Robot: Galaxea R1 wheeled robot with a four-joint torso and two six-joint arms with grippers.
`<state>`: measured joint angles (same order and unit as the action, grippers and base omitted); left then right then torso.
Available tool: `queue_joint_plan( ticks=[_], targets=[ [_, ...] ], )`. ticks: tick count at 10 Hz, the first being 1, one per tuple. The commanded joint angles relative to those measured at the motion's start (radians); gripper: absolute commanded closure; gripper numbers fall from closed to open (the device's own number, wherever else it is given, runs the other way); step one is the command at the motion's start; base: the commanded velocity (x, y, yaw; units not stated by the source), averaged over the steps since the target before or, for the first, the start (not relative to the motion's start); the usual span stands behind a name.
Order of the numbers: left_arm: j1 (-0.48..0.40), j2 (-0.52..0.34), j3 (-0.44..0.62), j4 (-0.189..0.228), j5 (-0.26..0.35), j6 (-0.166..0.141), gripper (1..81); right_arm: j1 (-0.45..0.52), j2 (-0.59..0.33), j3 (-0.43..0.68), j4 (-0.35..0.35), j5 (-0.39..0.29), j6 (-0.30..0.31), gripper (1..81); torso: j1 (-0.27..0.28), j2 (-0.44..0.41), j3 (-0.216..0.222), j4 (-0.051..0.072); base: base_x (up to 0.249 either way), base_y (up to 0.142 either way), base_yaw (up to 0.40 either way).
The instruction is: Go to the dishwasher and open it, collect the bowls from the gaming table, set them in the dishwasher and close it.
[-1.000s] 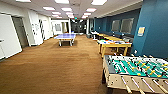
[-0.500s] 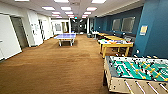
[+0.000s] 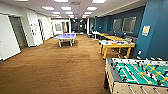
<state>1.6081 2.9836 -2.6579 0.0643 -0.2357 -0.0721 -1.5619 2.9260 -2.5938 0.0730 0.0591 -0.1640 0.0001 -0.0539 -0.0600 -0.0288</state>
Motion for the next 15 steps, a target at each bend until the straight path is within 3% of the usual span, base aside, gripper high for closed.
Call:
queue_joint_plan(
  ticks=[1, 7, 15],
  targets=[
    [-0.038, -0.009, -0.001, 0.003, 0.044, 0.003, 1.0, 0.048, -0.003, 0.006, -0.007, -0.053, -0.003, 1.0, 0.000, 0.000, 0.000, 0.000, 0.184, 0.000, 0.000],
    [-0.038, -0.009, -0.001, 0.003, 0.044, 0.003, 1.0, 0.047, -0.003, 0.006, -0.007, -0.053, -0.003, 1.0, 0.000, 0.000, 0.000, 0.000, 0.184, 0.070, 0.000],
    [-0.038, -0.007, -0.001, 0.003, 0.044, 0.005, 1.0, 0.048, -0.003, 0.006, -0.007, -0.053, -0.003, 1.0, 0.000, 0.000, 0.000, 0.000, 0.191, 0.000, 0.000]
  ],
)
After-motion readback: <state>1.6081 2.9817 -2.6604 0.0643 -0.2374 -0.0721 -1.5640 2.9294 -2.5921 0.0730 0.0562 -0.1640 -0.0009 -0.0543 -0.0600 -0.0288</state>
